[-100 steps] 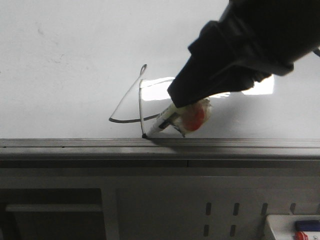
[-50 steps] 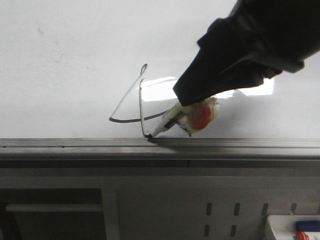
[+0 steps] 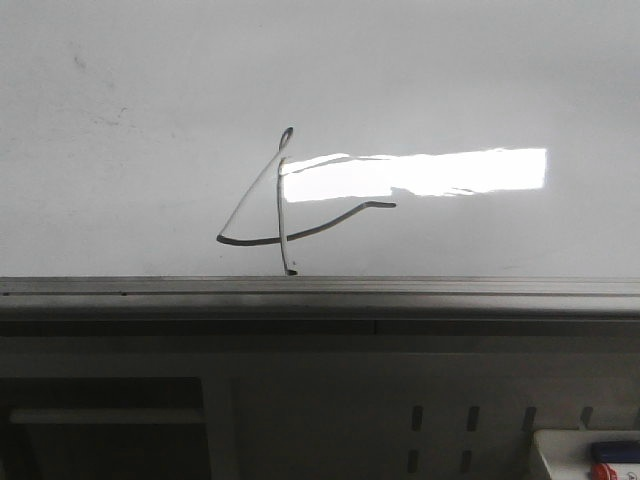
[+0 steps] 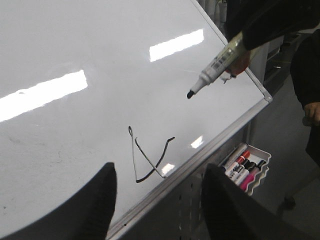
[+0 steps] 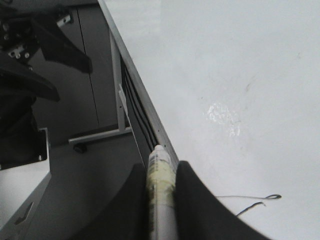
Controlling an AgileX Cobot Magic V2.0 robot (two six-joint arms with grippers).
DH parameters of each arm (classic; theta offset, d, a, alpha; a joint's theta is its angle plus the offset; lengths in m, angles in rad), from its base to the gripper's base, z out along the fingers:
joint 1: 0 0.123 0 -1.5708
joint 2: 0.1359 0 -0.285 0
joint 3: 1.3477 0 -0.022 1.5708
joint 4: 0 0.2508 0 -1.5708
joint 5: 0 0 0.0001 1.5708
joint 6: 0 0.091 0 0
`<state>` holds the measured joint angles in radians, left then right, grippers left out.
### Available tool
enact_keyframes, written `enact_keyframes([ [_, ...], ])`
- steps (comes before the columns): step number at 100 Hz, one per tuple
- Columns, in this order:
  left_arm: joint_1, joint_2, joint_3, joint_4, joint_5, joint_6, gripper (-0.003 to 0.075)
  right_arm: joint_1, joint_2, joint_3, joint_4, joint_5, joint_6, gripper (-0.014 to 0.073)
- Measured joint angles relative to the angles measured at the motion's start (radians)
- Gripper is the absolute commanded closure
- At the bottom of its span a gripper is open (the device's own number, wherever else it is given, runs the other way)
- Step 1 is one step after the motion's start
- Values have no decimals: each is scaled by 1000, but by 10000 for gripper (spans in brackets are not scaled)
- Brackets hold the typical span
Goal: Write number 4 on whiteboard
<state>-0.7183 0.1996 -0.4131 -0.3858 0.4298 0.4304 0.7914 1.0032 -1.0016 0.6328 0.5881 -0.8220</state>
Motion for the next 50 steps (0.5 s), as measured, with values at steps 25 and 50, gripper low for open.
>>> enact_keyframes([
  [25, 0, 259, -202, 4, 286, 137, 322, 23, 83, 0, -16, 67, -77, 638],
  [50, 0, 539, -404, -33, 467, 303, 360, 116, 103, 0, -21, 71, -180, 638],
])
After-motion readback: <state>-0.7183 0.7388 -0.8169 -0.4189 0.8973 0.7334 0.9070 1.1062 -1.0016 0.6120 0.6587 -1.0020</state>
